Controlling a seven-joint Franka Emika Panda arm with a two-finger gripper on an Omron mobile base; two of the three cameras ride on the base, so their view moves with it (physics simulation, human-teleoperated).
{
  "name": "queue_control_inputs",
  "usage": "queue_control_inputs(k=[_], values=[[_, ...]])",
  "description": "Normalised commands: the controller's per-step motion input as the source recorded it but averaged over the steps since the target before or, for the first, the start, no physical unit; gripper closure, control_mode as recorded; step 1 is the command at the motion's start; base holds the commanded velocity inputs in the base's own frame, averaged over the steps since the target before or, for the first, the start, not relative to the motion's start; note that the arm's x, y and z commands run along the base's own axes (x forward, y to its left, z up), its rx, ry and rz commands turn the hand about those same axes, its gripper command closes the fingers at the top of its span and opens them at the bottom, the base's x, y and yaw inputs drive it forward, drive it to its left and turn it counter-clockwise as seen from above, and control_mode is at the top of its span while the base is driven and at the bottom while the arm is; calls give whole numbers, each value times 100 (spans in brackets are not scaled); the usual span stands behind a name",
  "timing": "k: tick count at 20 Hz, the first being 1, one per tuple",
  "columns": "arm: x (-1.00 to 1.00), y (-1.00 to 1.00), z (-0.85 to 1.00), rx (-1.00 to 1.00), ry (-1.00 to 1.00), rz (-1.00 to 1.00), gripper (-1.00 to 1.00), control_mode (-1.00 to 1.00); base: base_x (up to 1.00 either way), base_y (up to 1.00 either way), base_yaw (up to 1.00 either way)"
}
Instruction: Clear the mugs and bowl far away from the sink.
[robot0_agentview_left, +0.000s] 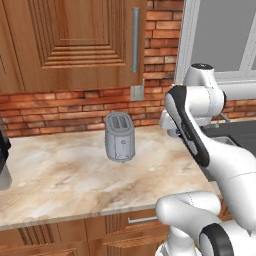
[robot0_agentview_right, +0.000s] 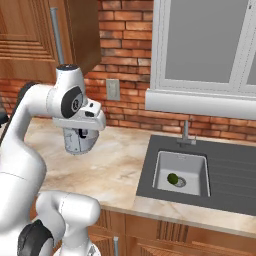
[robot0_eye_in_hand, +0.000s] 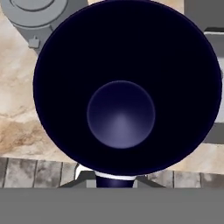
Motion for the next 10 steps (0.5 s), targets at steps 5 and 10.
queue_control_inputs(k=[5,10], values=[[-42,0,27,0,-6,4,100,-100,0,0,0],[-13,0,16,0,0,2,100,-100,0,0,0]])
